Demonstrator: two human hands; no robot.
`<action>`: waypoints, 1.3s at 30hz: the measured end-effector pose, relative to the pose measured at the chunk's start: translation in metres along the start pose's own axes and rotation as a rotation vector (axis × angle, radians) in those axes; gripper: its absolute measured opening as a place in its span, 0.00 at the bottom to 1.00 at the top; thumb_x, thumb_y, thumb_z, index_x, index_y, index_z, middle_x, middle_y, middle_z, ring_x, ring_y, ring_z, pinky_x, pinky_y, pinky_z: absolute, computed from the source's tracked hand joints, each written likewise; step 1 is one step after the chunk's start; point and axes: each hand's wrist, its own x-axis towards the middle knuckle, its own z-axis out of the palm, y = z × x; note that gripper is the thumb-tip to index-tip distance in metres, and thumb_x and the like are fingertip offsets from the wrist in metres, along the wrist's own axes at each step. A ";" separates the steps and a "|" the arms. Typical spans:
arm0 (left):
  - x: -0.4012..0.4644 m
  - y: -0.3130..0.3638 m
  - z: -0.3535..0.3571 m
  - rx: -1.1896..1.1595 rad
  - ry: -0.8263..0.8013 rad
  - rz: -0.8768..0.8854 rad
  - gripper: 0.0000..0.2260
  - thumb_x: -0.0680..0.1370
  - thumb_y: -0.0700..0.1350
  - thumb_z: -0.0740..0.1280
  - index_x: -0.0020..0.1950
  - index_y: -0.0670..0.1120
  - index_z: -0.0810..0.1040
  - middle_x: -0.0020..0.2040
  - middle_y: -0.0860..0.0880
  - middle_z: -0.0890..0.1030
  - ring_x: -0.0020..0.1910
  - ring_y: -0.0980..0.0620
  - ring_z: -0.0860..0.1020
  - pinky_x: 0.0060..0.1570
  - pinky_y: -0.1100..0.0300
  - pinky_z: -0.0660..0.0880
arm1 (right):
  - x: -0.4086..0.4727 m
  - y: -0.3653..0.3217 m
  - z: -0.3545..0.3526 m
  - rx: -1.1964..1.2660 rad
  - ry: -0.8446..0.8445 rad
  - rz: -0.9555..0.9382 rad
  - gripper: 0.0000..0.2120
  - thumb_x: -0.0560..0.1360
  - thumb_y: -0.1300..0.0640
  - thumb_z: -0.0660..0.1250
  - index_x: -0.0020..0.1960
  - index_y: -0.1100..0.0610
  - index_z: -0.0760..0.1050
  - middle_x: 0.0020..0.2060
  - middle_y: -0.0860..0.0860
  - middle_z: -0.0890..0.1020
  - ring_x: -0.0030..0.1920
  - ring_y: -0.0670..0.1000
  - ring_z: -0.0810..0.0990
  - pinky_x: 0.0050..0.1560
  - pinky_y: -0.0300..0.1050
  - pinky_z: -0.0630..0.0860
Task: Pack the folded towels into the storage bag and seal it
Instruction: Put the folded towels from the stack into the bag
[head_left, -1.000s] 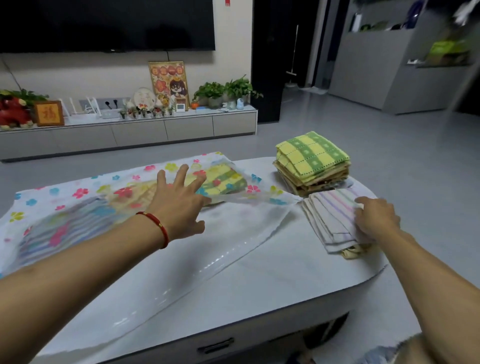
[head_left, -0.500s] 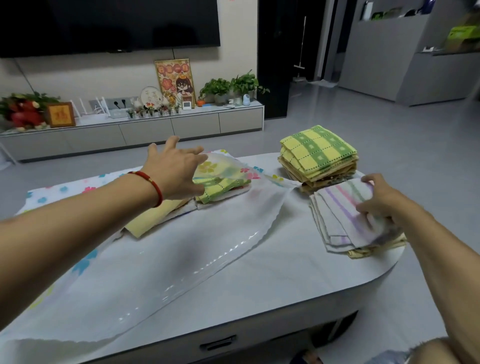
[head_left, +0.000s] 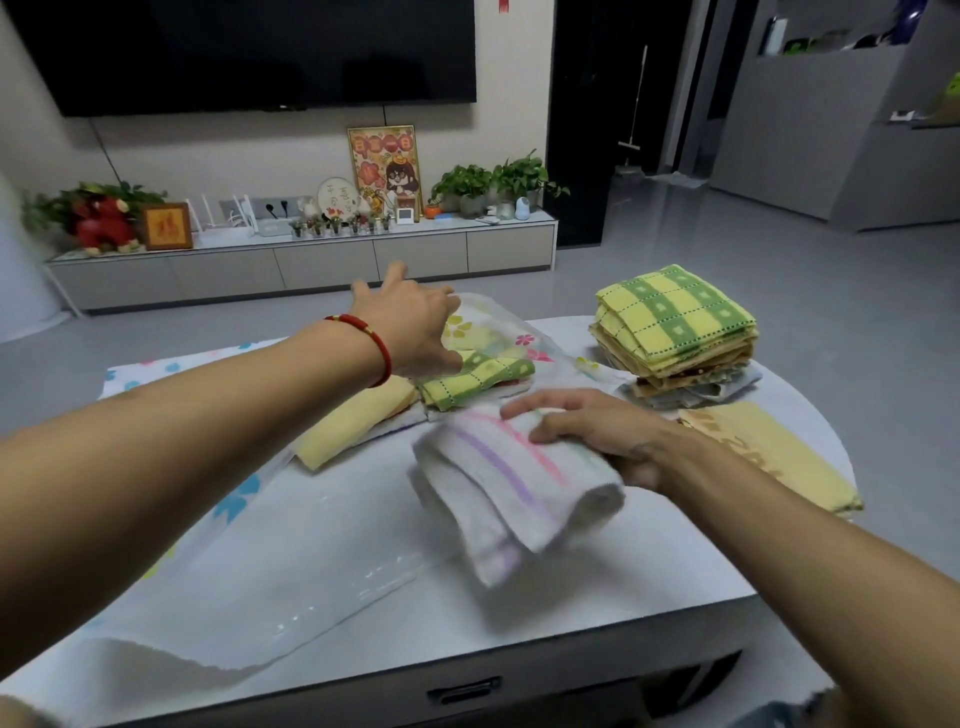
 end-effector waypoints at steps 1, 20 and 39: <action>0.000 -0.001 -0.002 -0.005 0.002 -0.004 0.31 0.73 0.62 0.67 0.71 0.49 0.69 0.72 0.52 0.71 0.72 0.38 0.59 0.59 0.32 0.66 | 0.018 0.002 0.007 0.032 0.099 -0.030 0.15 0.74 0.67 0.69 0.53 0.53 0.87 0.49 0.54 0.88 0.43 0.51 0.85 0.42 0.44 0.82; -0.028 -0.013 0.002 -0.091 0.081 0.094 0.28 0.73 0.60 0.67 0.71 0.52 0.72 0.78 0.57 0.63 0.76 0.39 0.55 0.64 0.29 0.65 | 0.157 0.049 0.050 -0.043 0.724 0.040 0.34 0.82 0.57 0.65 0.84 0.52 0.54 0.77 0.58 0.68 0.72 0.61 0.72 0.71 0.47 0.69; -0.029 0.008 0.028 -0.125 0.100 0.046 0.30 0.72 0.58 0.67 0.74 0.55 0.68 0.80 0.51 0.57 0.76 0.37 0.56 0.65 0.33 0.63 | 0.016 0.044 -0.034 -1.077 0.732 0.175 0.10 0.69 0.53 0.63 0.37 0.57 0.78 0.35 0.54 0.84 0.40 0.59 0.84 0.37 0.45 0.77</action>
